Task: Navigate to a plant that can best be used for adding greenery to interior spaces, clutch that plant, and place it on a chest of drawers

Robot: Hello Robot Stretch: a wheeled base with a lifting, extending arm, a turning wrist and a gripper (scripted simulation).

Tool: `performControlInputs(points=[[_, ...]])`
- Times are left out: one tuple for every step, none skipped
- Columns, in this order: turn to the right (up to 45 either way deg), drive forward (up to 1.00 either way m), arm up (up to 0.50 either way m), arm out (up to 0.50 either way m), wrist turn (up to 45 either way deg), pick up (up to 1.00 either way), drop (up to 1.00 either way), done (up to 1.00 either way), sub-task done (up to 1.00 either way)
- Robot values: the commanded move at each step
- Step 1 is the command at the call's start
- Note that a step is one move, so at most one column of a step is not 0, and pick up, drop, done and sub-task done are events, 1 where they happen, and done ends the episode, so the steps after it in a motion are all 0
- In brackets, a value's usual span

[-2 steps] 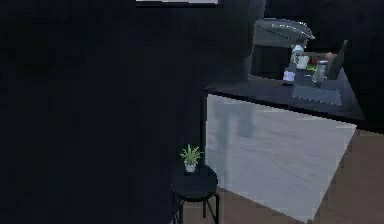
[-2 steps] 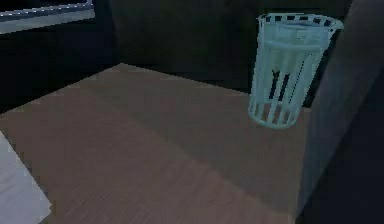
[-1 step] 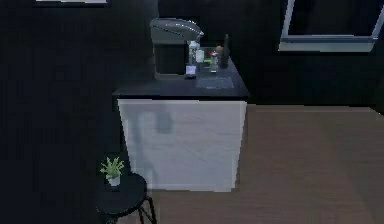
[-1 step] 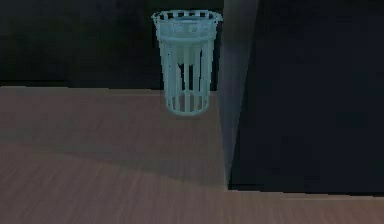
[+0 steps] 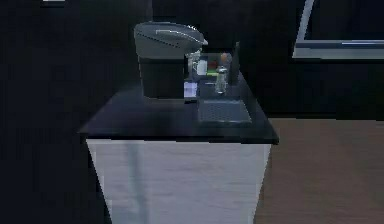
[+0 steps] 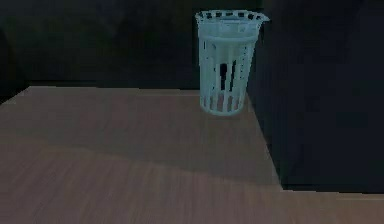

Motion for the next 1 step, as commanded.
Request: performControlInputs(points=[[-45.0, 0.0, 0.0, 0.0, 0.0, 0.0, 0.0, 0.0, 0.0]])
